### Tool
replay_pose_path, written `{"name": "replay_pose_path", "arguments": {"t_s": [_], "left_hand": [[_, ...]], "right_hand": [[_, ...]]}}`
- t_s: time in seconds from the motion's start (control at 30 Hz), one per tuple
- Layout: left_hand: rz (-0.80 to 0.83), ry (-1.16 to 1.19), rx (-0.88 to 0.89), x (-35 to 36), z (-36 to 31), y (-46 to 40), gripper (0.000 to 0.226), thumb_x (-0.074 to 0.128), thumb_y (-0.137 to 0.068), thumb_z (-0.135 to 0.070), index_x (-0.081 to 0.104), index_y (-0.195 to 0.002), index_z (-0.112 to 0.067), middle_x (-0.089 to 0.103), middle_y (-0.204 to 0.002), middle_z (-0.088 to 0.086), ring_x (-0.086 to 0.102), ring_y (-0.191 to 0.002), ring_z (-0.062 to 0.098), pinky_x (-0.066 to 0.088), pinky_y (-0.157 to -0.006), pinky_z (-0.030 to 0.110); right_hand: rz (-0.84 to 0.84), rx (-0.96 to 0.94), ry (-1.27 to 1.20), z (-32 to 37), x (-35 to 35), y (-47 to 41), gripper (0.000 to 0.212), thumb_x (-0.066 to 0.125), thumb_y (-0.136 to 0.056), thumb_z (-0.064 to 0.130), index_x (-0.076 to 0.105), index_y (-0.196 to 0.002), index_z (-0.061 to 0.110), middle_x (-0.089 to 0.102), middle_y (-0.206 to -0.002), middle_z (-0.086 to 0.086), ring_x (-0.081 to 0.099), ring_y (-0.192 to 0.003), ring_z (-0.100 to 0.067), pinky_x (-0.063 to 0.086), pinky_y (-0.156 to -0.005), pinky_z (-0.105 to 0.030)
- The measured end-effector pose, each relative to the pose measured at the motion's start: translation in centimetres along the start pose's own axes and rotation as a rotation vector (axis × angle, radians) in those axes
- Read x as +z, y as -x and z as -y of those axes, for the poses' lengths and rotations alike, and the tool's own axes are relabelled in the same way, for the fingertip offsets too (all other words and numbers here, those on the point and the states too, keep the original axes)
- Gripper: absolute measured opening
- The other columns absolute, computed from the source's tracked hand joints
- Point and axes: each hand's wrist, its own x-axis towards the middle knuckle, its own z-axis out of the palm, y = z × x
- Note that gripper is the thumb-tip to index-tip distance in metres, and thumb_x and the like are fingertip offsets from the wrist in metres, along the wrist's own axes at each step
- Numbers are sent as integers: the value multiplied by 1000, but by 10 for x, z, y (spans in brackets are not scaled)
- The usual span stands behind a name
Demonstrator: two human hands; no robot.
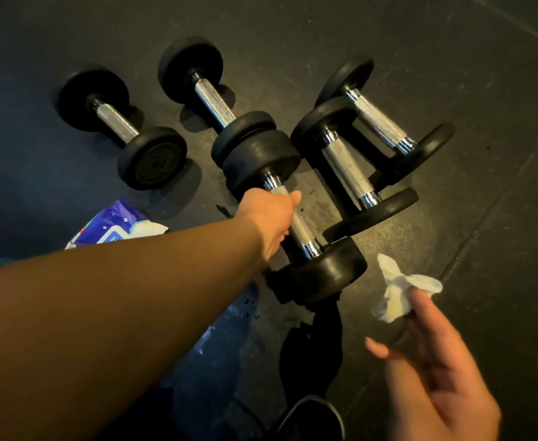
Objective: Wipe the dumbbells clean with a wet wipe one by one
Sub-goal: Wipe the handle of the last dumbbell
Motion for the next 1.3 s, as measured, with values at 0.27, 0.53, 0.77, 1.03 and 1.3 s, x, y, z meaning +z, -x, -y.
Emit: {"name": "replay_pose_path", "arguments": {"t_s": [0.27,0.53,0.77,1.03,1.3], "left_hand": [[90,-300,87,22,-29,0,45,65,-92,-38,64,-119,-2,70,-111,19,60,-83,22,49,-58,25],[-2,-327,2,28,-32,2,58,69,-84,-56,62,-111,-5,69,-80,11,67,-68,20,60,-80,35],[113,-385,291,-27,-9,31,53,58,-81,-61,70,-87,-10,67,-70,10,61,-61,28,57,-72,46],[122,-601,414,-139,58,109,35,56,-78,-76,62,-106,-57,70,-95,-28,68,-85,-4,56,-79,25],[-1,-521,278,-181,90,131,35,57,-69,-75,61,-101,-63,69,-94,-33,63,-84,-17,49,-80,12]], "right_hand": [[-41,-53,142,1,-13,-5,78,55,-73,-36,64,-131,16,65,-132,5,61,-120,-2,58,-82,-29],[-90,-103,116,-9,-16,-7,79,55,-73,-37,63,-131,15,64,-135,2,61,-122,-6,59,-81,-23],[-82,-238,174,24,-7,-48,73,59,-82,-18,55,-141,26,59,-139,10,63,-107,9,50,-86,-8],[-72,-285,534,68,23,-289,51,50,-69,27,59,-117,16,60,-116,-6,58,-105,-26,49,-97,-43],[6,-510,863,28,18,-293,59,56,-79,17,38,-134,6,36,-147,-12,39,-133,-30,41,-108,-46]]}}
